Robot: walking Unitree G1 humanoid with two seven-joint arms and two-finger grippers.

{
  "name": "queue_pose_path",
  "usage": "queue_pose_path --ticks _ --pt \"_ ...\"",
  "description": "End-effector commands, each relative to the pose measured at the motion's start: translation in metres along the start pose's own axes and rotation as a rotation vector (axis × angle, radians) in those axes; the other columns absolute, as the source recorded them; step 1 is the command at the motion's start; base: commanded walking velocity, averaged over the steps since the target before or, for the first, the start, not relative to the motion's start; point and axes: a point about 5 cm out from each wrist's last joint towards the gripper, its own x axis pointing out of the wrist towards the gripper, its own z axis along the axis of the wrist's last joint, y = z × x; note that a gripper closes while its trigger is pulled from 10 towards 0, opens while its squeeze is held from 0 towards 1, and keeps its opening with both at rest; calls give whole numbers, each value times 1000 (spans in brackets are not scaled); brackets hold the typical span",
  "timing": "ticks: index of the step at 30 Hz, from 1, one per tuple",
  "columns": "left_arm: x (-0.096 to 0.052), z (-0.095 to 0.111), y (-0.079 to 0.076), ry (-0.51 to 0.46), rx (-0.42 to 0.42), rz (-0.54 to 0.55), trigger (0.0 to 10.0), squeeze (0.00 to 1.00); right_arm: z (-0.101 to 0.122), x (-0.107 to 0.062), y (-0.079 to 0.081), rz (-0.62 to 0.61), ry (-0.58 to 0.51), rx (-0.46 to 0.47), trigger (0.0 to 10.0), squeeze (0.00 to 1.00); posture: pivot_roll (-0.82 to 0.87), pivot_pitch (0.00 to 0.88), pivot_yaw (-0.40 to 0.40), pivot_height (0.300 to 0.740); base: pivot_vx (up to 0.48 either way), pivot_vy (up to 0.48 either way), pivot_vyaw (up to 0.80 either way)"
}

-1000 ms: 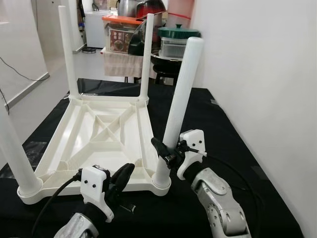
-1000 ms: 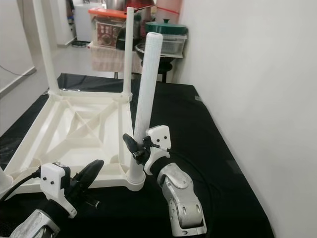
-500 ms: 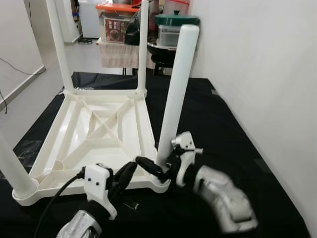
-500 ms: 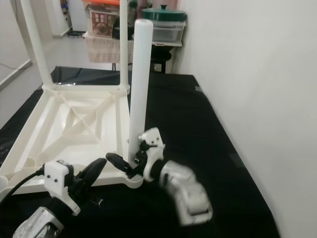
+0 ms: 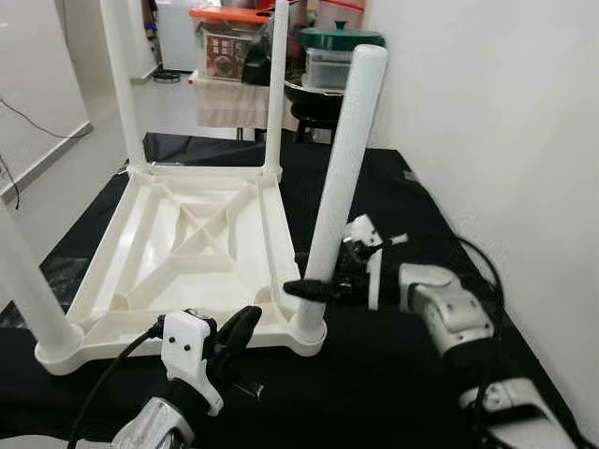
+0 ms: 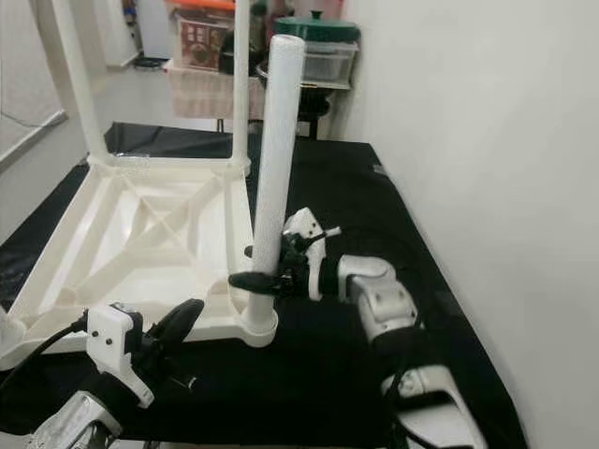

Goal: Building children table

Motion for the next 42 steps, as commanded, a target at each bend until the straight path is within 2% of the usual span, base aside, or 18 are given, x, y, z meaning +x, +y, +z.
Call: queue_pose_path --ticks 1,12,13,14,15,17,18,23,26,27,28,32,33,35,37,39,40,42 --pt "0 -3 0 10 -3 6 10000 0 5 -6 -2 17 -18 3 0 0 65 0 -124 740 0 0 0" --pt "-2 -2 -1 8 -4 6 10000 0 -16 -13 4 -15 -19 22 0 0 56 0 -121 740 0 0 0" --pt "-3 -2 0 8 -3 6 10000 0 -28 -3 11 -177 25 11 0 0 49 0 -121 740 0 0 0" --pt "-5 -1 1 8 -2 7 10000 0 -37 7 14 -586 2 52 0 0 35 0 -110 740 0 0 0" --pt "-6 0 2 9 -1 8 10000 0 -56 15 40 -778 25 126 0 0 29 0 -106 740 0 0 0" --pt "-7 1 3 9 0 9 10000 0 -65 18 57 -885 36 184 0 0 25 0 -100 740 0 0 0" --pt "-6 1 5 12 0 9 10000 0 -66 44 83 -684 142 -39 0 0 12 0 -87 740 0 0 0" --pt "-6 0 4 14 -7 -2 10000 0 -65 39 61 -702 85 57 0 0 49 0 -116 740 0 0 0" --pt "-6 0 3 13 -1 10 10000 0 -64 42 66 -668 91 41 0 0 40 0 -108 740 0 0 0" --pt "-6 0 3 13 0 13 10000 0 -63 41 68 -685 96 37 4275 0 40 0 -108 740 0 0 0" --pt "-6 0 3 12 2 14 10000 0 -63 40 69 -694 91 61 10000 0 40 0 -108 740 0 0 0" --pt "-5 -1 3 12 0 10 10000 0 -61 39 71 -714 65 152 10000 55 39 0 -109 740 0 0 0" --pt "-5 -1 3 13 -3 7 10000 0 -59 40 74 -691 49 190 10000 1000 41 0 -107 740 0 0 0" --pt "-5 -1 3 14 -6 4 10000 0 -52 44 76 -616 22 182 10000 1000 42 0 -108 740 0 0 0" --pt "-4 -2 2 15 -9 0 10000 0 -29 48 76 -304 -59 47 10000 1000 44 0 -110 740 0 0 0" --pt "-4 -3 2 15 -9 0 10000 0 -26 47 73 -250 -65 23 10000 1000 44 0 -110 740 0 0 0" --pt "-3 -3 2 15 -8 0 10000 0 -23 43 68 -196 -60 -6 10000 24 50 0 -114 740 0 0 0" --pt "-3 -4 2 14 -6 2 10000 0 -20 35 57 -120 -44 -45 10000 0 54 0 -118 740 0 0 0"
